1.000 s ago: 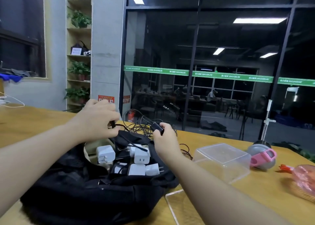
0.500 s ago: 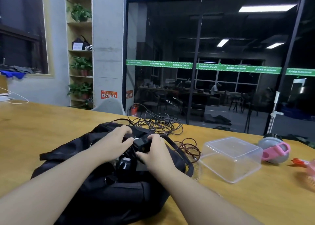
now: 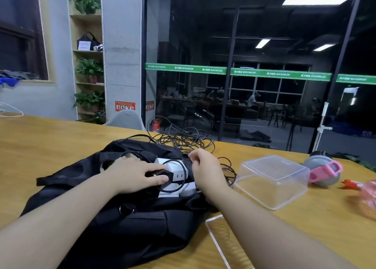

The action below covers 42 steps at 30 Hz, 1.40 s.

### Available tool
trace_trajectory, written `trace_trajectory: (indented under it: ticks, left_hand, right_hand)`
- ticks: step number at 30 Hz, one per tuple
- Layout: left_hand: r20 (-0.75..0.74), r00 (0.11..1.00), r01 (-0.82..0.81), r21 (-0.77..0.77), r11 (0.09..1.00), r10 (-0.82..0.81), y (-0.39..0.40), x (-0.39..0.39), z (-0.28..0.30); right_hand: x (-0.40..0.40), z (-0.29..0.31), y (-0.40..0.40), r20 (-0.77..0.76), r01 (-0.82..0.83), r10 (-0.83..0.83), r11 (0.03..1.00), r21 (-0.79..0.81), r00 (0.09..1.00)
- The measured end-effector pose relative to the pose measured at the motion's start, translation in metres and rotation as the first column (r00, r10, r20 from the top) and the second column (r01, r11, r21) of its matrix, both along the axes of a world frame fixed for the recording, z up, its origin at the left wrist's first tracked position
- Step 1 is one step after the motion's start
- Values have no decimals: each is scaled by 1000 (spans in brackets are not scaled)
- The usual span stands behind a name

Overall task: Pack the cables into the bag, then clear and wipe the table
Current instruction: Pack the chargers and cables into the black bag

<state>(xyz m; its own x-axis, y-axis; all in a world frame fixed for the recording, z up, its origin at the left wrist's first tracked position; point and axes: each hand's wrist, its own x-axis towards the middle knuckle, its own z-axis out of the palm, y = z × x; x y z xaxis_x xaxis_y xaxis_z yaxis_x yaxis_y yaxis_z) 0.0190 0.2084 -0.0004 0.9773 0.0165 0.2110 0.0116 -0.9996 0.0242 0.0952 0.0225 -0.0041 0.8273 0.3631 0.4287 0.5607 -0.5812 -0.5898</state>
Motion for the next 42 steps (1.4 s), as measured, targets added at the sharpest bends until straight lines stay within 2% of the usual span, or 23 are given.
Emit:
trace_trajectory:
  ticks: [3,4,12,17,25,32,35,36,37,39,40,42]
  left_hand:
    - [60,998,1,11,1000,-2,0,0,-6]
    - [79,997,7,15,1000,-8,0,0,-7]
    - [158,986,56,-24,998,-51,6,6,-15]
    - [185,981,48,22,999,-51,-1,1,-17]
    - [124,992,-37,45,998,31,-5,-1,-17]
    - [77,949,-307,21,951,305,-27,15,-12]
    - [104,953,-293,67,954,285,-31,20,-14]
    - [133,962,-240,-4,971,238,-30,20,-13]
    - [182,967,-155,-137,978,178,-27,18,-11]
    - [324,940,25,-382,924,108,-17,12,-7]
    - [386,916,63,-418,906,115,-9,8,-5]
    - [459,873,27,-384,923,165,10,1,0]
  right_hand:
    - [11,-5,-2,-120,-9,-25,960,-279,992]
    - [12,-5,0,-153,-19,-32,947,-320,988]
    - [32,-7,18,-371,37,-180,932,-361,911]
    - [42,-10,16,-313,83,-215,919,-385,925]
    - [32,6,5,-237,106,-176,954,-281,955]
    - [19,49,-4,-62,107,-109,994,-32,992]
    - [12,61,1,-45,66,-65,998,21,997]
    - [9,63,2,-46,50,-49,998,27,998]
    - [7,63,2,-46,35,-34,999,30,998]
    - [4,63,1,-48,12,-11,999,31,999]
    - [3,63,0,-49,7,-6,1000,30,999]
    - [3,62,-3,-47,0,2,1000,29,999]
